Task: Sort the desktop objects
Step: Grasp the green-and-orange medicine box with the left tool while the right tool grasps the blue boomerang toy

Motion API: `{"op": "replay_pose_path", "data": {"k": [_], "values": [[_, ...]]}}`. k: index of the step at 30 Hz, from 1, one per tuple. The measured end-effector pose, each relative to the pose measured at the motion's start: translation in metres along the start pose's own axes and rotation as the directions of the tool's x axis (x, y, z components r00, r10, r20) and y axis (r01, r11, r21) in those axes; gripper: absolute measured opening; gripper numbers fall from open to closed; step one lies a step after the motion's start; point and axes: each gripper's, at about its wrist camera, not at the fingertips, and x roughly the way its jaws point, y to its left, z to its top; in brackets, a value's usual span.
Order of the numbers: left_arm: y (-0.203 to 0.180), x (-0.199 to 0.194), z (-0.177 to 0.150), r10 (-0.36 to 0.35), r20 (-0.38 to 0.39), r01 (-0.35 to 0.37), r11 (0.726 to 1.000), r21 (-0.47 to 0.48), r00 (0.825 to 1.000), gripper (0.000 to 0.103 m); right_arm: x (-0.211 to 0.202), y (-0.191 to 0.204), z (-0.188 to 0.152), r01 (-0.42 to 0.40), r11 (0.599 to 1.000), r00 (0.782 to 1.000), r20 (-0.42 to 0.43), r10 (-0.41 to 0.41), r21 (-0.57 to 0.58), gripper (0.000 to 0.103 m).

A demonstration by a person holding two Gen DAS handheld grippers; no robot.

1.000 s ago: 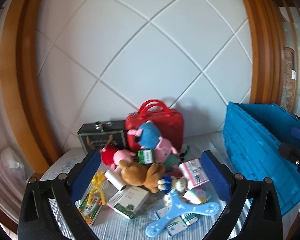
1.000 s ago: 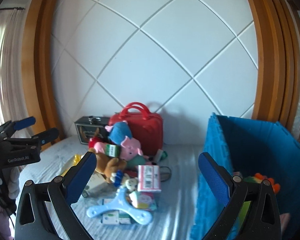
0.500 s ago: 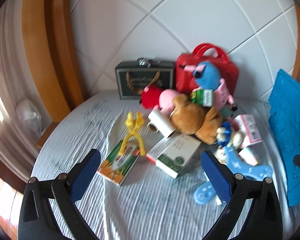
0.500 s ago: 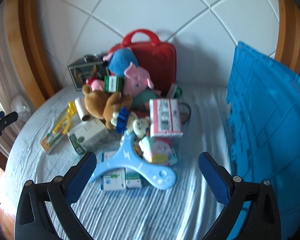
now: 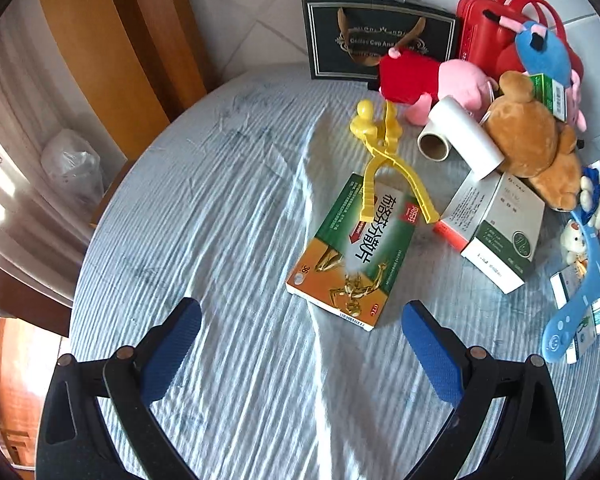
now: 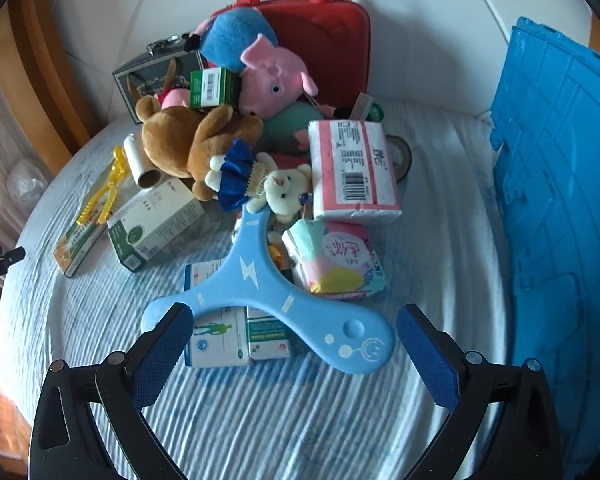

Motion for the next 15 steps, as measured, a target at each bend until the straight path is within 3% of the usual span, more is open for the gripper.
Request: {"op": "replay_pose_path", "data": {"k": [12,15], "values": [[-0.039,0.100,0.030,-0.072,-0.133,0.083,0.994,0.078,0.988,0.102,0.055,0.005,0.007,0.048,0.994,0.990,-0.125,-0.060,-0.099,0.103],[-0.052,0.114,0.029,-0.048,-0.143,0.062,0.993,0.100,0.989,0.103,0.066,0.009,0.006,0.052,0.989,0.987,-0.146,-0.072,-0.138,0.103]]}}
